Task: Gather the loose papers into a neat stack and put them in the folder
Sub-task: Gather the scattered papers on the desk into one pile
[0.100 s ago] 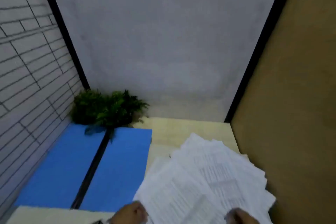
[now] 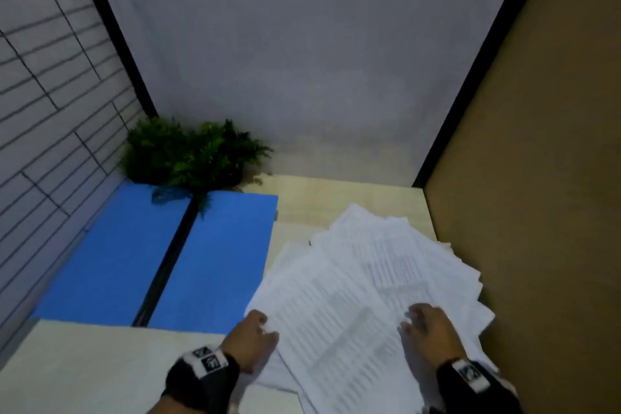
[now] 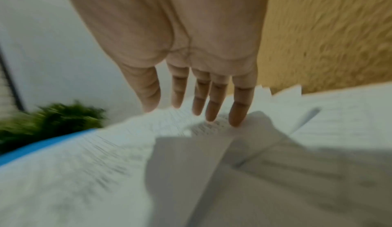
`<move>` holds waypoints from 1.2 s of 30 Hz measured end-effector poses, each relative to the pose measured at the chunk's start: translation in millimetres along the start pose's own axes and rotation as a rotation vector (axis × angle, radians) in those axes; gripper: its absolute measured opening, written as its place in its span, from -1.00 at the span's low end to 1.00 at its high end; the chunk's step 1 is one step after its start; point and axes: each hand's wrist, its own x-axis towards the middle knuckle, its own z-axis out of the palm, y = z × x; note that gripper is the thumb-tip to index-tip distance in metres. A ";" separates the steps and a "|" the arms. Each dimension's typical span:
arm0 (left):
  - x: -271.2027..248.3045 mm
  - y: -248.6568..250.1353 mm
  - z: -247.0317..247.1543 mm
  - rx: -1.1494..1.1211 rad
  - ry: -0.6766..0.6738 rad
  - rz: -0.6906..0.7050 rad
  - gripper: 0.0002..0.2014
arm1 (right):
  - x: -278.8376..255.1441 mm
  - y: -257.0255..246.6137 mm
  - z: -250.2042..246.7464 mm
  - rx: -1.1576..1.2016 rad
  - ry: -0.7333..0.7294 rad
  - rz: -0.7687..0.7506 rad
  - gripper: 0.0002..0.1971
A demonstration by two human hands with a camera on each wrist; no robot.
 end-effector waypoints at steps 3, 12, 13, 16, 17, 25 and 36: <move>-1.1 1.9 23.2 -0.103 0.063 0.040 -0.36 | 3.3 -9.3 8.2 0.017 0.018 0.068 -0.44; -25.4 26.4 73.8 -0.543 0.312 0.109 -0.18 | -10.0 -14.2 55.1 0.124 -0.265 -0.010 -0.62; -24.8 27.0 74.9 -0.573 0.333 0.102 -0.16 | -11.4 -11.6 58.2 0.165 -0.291 -0.008 -0.66; -27.9 30.6 70.8 -0.535 0.385 0.055 -0.35 | -8.4 1.1 50.3 0.227 -0.103 0.008 -0.84; -28.1 31.4 68.7 -0.515 0.396 0.047 -0.47 | -2.6 6.8 41.1 0.163 0.061 0.027 -0.80; -6.3 46.8 65.8 -0.674 0.283 0.014 -0.69 | 32.9 47.4 0.7 0.154 0.106 0.121 -0.71; 17.0 86.4 100.4 -0.713 0.023 -0.003 -0.12 | 24.4 50.4 18.0 0.187 -0.005 0.103 -0.60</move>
